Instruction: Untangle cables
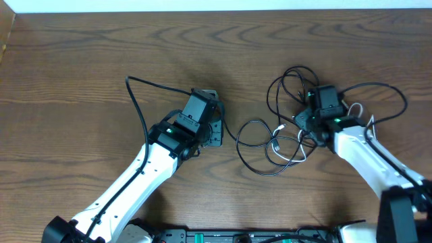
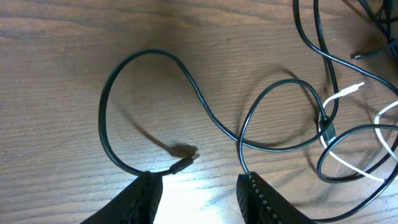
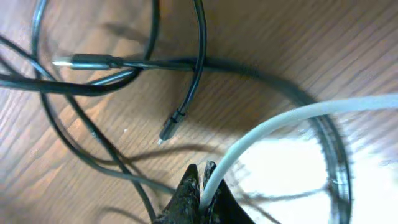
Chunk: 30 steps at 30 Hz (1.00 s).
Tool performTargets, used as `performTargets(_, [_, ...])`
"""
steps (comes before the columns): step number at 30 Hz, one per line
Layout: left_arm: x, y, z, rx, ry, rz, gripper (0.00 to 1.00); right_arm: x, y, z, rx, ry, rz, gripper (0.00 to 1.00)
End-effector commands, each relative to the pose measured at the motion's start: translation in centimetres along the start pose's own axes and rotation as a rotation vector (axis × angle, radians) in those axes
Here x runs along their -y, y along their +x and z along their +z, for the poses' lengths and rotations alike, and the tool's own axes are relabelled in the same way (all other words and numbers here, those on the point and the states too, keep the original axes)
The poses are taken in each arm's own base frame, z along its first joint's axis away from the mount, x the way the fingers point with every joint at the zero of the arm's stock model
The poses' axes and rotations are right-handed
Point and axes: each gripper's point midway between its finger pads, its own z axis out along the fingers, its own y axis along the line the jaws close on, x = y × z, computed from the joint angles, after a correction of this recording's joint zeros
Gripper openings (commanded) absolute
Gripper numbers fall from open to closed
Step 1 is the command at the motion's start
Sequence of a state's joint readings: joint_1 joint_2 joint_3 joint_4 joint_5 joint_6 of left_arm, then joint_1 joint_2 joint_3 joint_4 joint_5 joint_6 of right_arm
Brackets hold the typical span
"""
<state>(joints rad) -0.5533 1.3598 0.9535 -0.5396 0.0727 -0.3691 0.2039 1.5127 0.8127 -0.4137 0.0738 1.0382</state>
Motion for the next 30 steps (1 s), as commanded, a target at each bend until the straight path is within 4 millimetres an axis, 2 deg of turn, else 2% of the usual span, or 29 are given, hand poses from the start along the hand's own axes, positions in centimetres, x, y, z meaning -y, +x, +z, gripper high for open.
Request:
performTargets(1, [-0.1, -0.1, 0.0, -0.001, -0.003, -0.008, 0.44, -1.8, -2.8, -3.0, 0.075, -0.059, -0.126, 0.01])
performTargets(6, [-0.1, -0.1, 0.0, -0.001, -0.003, -0.008, 0.44, -3.3, -6.3, -7.2, 0.149, -0.075, -0.287, 0.01])
performTargets(11, [-0.1, -0.1, 0.0, -0.001, -0.003, -0.008, 0.44, -3.7, -11.6, -11.8, 0.234, -0.070, -0.242, 0.01])
performTargets(14, [-0.1, -0.1, 0.0, -0.001, -0.003, -0.008, 0.44, -4.7, -14.9, -14.9, 0.288, -0.131, -0.225, 0.01])
performTargets(17, [-0.1, -0.1, 0.0, 0.000, -0.004, -0.008, 0.44, -6.0, -17.5, -18.2, 0.337, -0.219, -0.248, 0.01])
performTargets(22, [-0.1, -0.1, 0.0, -0.001, -0.004, -0.008, 0.44, -6.0, -20.7, -22.4, 0.436, -0.240, -0.251, 0.01])
performTargets(26, [-0.1, -0.1, 0.0, 0.000, -0.004, -0.008, 0.44, -4.6, -22.5, -23.7, 0.487, -0.203, -0.235, 0.01])
performTargets(30, [-0.1, -0.1, 0.0, -0.001, -0.004, -0.008, 0.44, -1.5, -23.1, -23.0, 0.469, -0.102, -0.199, 0.01])
